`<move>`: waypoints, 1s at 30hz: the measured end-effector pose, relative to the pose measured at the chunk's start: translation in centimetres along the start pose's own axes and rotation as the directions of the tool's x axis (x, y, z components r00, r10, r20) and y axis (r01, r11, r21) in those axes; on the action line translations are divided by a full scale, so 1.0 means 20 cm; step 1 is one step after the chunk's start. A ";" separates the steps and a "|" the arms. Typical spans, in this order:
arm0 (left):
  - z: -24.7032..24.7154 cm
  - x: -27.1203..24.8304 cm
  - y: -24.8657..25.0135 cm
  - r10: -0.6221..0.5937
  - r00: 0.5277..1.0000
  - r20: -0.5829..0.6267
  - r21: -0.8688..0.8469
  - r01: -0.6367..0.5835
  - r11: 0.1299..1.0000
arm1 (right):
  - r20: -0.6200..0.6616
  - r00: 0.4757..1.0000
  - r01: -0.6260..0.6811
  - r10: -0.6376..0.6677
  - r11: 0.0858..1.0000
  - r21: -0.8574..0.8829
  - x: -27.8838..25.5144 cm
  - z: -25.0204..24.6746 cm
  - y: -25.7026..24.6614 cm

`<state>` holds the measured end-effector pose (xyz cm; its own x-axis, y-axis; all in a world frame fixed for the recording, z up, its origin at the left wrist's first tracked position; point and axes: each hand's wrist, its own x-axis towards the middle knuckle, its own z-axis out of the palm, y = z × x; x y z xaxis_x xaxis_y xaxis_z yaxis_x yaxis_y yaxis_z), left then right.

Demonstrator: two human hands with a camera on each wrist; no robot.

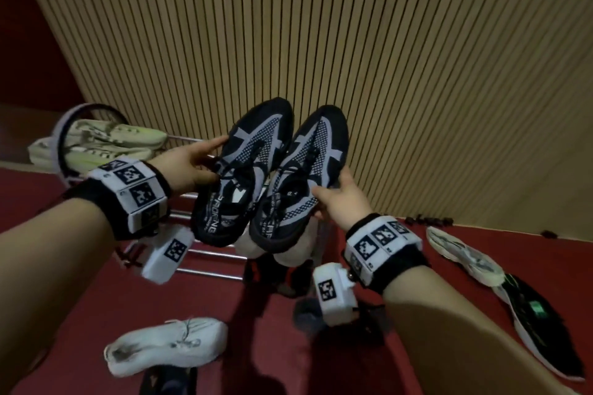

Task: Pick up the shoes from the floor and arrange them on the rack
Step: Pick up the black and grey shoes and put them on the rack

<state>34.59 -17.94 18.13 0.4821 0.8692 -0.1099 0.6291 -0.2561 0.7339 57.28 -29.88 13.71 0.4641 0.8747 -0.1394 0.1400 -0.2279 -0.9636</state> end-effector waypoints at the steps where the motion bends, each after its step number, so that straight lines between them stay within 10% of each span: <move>1: -0.04 0.02 -0.04 -0.010 1.000 -0.015 0.038 0.010 0.999 | -0.001 1.000 -0.005 0.005 1.000 -0.012 0.05 0.08 0.01; 17: 0.16 0.56 -0.17 -0.016 0.980 0.198 0.213 -0.027 0.977 | -0.237 0.940 -0.322 0.244 0.863 -0.389 0.39 0.26 0.12; 22: 0.16 0.55 -0.20 -0.077 0.966 0.249 0.407 -0.032 0.913 | -0.144 0.970 -0.241 0.194 0.801 -0.549 0.32 0.26 0.17; 26: 0.09 0.42 -0.27 -0.111 0.959 0.260 0.016 0.111 0.994 | -0.078 0.992 -0.128 0.102 0.731 -0.670 0.23 0.24 0.14; 30: 0.04 0.36 -0.36 -0.082 0.888 0.452 0.107 0.037 0.994 | 0.070 0.997 0.037 0.016 0.714 -0.700 0.15 0.29 0.08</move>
<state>34.04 -10.23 11.50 0.6521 0.6021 -0.4607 0.7084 -0.2676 0.6531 53.82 -25.23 10.36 0.4040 0.8987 -0.1709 0.7292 -0.4291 -0.5330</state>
